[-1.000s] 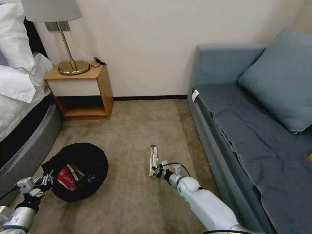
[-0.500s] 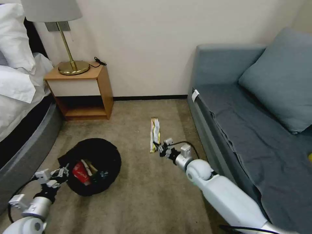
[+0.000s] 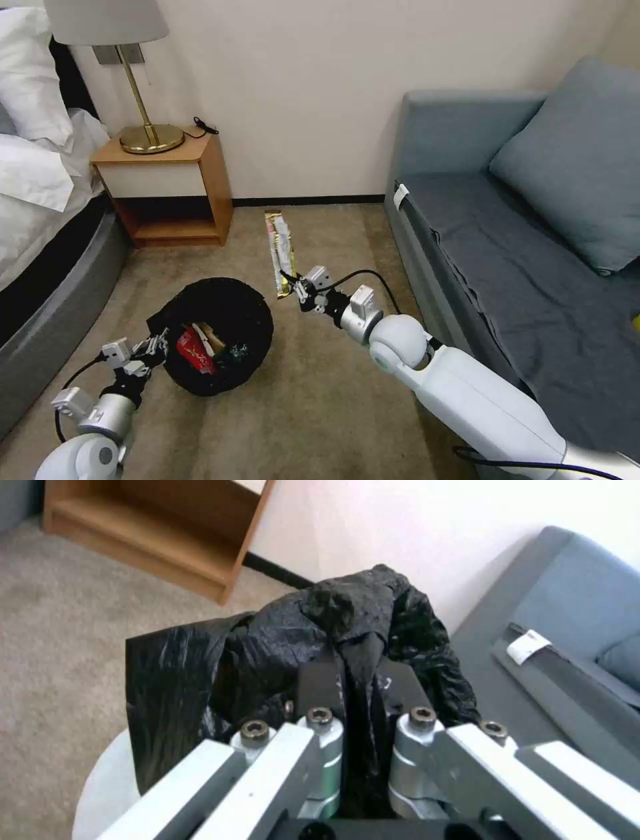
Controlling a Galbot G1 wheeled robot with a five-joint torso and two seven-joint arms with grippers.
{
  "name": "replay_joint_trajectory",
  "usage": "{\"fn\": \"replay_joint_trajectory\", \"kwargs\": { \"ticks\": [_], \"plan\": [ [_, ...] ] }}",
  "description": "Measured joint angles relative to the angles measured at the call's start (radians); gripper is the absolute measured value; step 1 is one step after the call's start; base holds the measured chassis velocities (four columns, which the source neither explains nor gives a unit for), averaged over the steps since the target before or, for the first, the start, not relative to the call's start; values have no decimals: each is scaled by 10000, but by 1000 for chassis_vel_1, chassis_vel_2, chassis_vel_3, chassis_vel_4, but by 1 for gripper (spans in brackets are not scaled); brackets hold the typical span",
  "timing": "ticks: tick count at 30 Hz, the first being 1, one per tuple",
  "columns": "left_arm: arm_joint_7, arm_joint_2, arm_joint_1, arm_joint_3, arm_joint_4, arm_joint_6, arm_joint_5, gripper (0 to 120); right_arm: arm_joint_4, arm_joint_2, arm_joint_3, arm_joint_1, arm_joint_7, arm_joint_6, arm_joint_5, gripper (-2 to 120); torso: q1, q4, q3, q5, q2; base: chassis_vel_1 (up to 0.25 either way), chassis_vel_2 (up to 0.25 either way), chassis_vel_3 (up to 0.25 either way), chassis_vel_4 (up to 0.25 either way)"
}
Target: Pick up the trash bin, then pick up the garbage on the floor and place it into the trash bin.
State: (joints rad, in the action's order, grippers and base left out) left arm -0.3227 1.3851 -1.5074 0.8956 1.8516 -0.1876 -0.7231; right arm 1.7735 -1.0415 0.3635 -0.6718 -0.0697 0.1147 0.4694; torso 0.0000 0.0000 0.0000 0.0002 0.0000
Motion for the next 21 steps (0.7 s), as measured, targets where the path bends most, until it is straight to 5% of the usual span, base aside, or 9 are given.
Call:
{"fn": "replay_joint_trajectory", "kwargs": {
  "ticks": [21],
  "plan": [
    [790, 885, 51, -810, 289, -414, -760, 4, -299, -463, 1927, 729, -517, -494, -2415, 0, 0, 1, -1, -1, -1, 0, 0, 0, 0]
  ]
}}
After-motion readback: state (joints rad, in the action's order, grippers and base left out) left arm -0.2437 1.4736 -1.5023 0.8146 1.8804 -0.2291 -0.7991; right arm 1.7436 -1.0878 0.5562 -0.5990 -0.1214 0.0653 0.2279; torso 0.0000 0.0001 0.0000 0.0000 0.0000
